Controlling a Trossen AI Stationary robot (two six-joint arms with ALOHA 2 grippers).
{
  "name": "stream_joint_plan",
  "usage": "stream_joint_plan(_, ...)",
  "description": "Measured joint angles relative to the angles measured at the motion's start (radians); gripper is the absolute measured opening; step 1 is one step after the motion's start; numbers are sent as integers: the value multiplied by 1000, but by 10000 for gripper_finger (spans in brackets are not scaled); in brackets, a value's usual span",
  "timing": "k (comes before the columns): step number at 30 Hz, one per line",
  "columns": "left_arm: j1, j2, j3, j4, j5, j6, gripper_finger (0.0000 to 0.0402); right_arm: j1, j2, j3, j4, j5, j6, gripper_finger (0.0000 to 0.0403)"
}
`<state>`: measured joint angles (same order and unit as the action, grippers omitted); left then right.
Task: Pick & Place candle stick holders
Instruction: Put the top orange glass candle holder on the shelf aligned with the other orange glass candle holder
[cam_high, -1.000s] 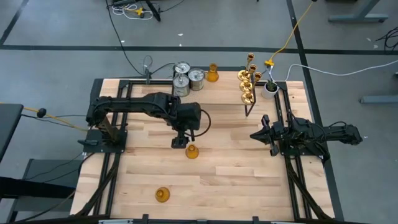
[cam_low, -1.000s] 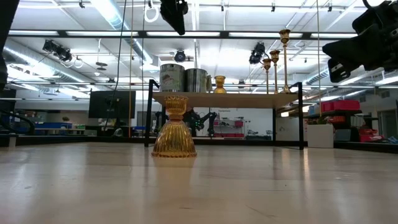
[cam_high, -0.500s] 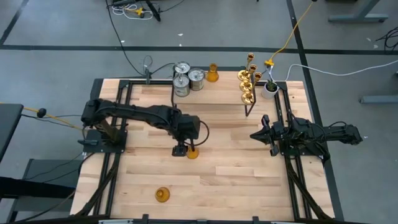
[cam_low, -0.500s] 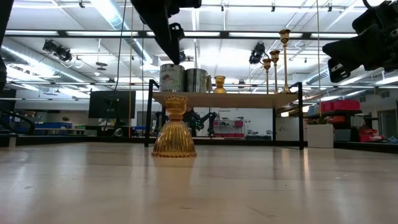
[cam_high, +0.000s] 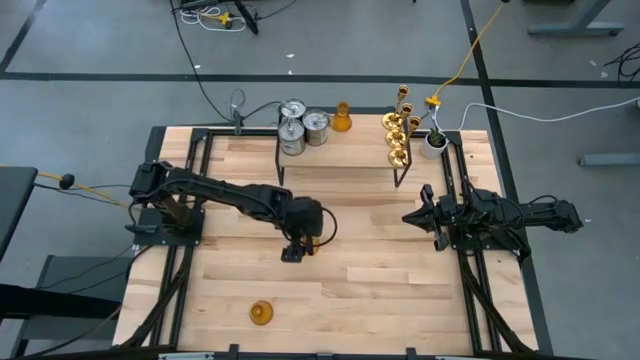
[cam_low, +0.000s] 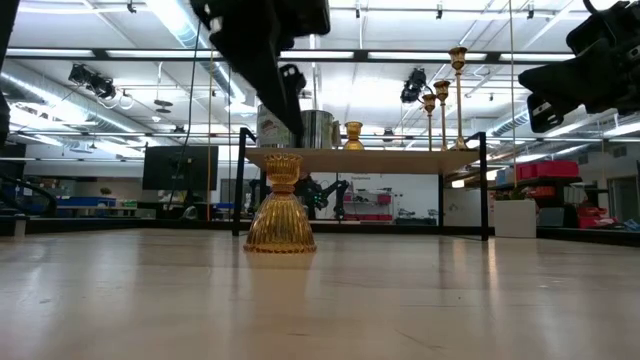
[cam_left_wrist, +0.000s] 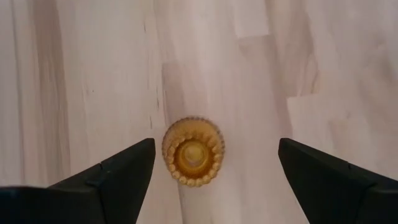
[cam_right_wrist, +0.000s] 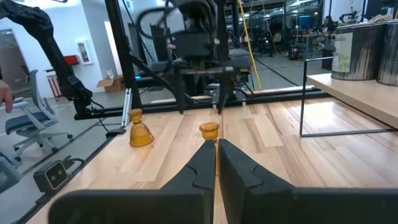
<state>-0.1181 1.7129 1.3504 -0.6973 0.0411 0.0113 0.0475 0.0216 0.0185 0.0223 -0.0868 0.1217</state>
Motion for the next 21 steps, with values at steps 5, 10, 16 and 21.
stream_joint_plan(5,0,1,-53,44,-4,0,351,0,0,0,0,0,0,20)
stream_joint_plan(10,0,1,-108,97,-3,-1,351,0,0,0,0,0,0,20)
stream_joint_plan(16,1,1,-160,149,-3,-1,351,0,0,0,0,0,0,20)
stream_joint_plan(21,2,1,-182,147,-17,-9,350,0,0,0,0,0,0,20)
